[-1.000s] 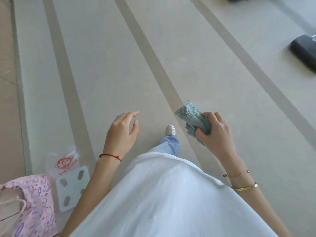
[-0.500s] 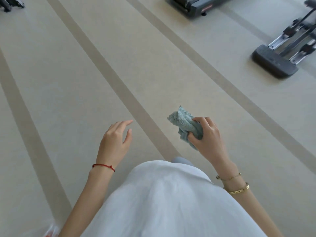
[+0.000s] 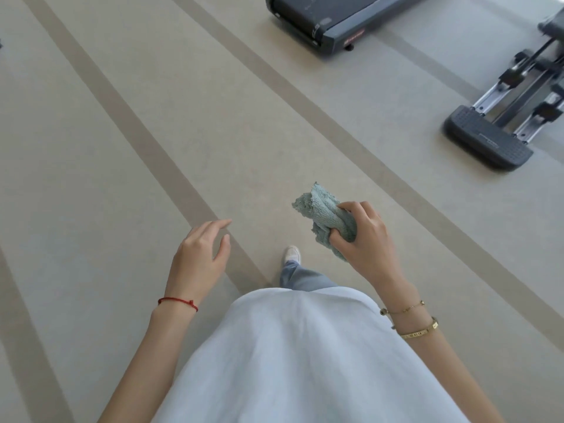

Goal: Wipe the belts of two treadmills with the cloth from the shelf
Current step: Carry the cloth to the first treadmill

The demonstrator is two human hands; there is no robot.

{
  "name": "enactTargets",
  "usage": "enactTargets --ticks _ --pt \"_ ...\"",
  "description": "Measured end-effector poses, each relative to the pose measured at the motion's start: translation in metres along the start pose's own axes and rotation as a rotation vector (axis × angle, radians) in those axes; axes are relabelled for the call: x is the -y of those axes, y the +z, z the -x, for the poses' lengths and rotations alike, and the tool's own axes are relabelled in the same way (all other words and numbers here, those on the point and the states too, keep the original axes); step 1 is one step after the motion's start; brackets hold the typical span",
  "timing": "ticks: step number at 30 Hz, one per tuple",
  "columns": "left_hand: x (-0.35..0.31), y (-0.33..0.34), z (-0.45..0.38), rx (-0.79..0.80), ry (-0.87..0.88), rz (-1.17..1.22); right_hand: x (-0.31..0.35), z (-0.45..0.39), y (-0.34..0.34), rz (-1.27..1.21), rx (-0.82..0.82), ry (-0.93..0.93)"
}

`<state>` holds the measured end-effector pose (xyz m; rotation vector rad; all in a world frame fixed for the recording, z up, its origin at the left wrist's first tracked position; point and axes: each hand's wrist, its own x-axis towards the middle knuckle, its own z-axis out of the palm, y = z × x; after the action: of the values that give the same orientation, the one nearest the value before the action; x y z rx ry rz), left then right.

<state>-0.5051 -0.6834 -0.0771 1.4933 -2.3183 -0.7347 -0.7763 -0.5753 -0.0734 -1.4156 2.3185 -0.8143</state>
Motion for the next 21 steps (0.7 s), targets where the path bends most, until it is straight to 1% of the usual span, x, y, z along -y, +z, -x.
enactTargets --ticks 4,8,15,21 --pt "-0.031 -0.002 -0.105 -0.009 0.021 0.025 -0.007 -0.104 -0.019 -0.006 -0.007 0.007" --pt "-0.05 0.0 -0.199 -0.005 0.057 0.028 -0.012 -0.191 -0.027 0.005 -0.022 0.004" --pt "-0.07 0.019 -0.357 0.05 0.125 0.016 -0.038 -0.324 -0.024 0.014 -0.064 0.082" --pt "-0.086 0.037 -0.512 0.103 0.164 0.017 -0.067 -0.455 -0.025 0.008 -0.091 0.169"
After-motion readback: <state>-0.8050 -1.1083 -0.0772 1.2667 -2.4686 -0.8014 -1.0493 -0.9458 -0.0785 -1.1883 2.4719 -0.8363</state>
